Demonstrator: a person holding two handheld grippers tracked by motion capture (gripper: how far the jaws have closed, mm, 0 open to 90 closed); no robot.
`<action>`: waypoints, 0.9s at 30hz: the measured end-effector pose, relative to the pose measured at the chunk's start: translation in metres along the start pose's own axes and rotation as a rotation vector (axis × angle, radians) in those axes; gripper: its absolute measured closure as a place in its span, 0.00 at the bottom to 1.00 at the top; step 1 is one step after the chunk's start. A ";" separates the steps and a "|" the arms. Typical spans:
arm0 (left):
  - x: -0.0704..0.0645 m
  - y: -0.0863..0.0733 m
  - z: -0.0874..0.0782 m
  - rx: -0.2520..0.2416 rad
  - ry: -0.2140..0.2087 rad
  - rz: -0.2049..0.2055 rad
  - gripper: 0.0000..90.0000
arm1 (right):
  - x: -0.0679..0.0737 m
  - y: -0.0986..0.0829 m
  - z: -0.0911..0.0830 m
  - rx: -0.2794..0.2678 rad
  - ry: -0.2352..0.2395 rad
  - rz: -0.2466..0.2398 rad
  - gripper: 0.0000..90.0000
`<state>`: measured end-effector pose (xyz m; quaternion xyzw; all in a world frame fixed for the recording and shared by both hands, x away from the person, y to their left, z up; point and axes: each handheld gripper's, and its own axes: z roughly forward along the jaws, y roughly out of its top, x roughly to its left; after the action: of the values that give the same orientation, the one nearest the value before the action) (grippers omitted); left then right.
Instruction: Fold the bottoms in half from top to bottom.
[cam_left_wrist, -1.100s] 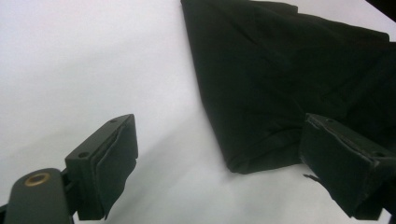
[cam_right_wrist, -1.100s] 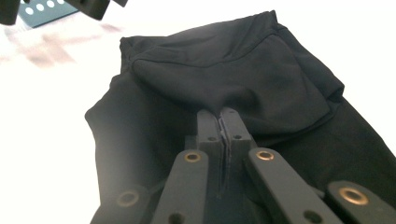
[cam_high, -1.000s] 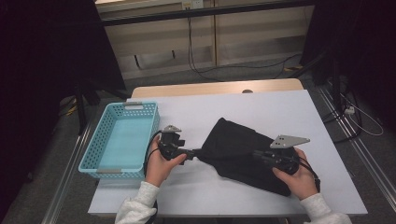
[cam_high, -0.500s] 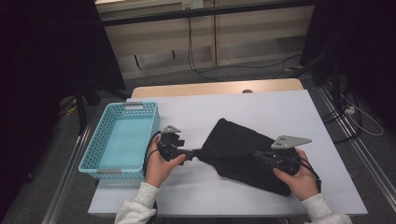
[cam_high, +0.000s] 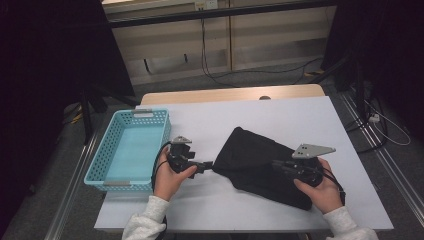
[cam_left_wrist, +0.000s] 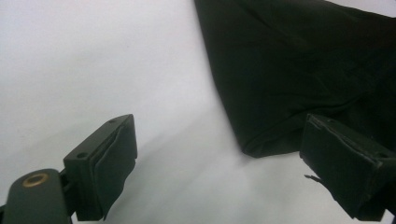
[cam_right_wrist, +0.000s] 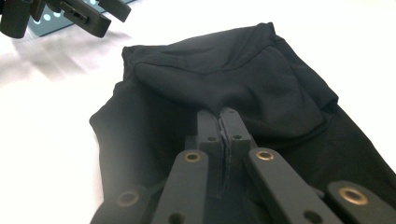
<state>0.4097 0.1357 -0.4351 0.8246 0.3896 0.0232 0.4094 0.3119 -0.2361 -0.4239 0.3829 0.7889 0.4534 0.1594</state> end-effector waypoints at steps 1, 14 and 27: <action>0.001 0.000 -0.001 -0.002 0.000 0.000 0.13 | 0.000 0.000 0.000 0.000 0.002 0.002 0.99; 0.001 0.003 -0.006 -0.025 -0.002 -0.009 0.13 | 0.001 0.001 0.000 -0.011 0.006 0.006 0.99; 0.001 0.006 -0.011 -0.042 -0.011 -0.008 0.13 | 0.004 0.000 -0.008 -0.022 0.001 0.013 0.99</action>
<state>0.4100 0.1411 -0.4239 0.8144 0.3901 0.0253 0.4289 0.3048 -0.2379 -0.4196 0.3860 0.7816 0.4630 0.1604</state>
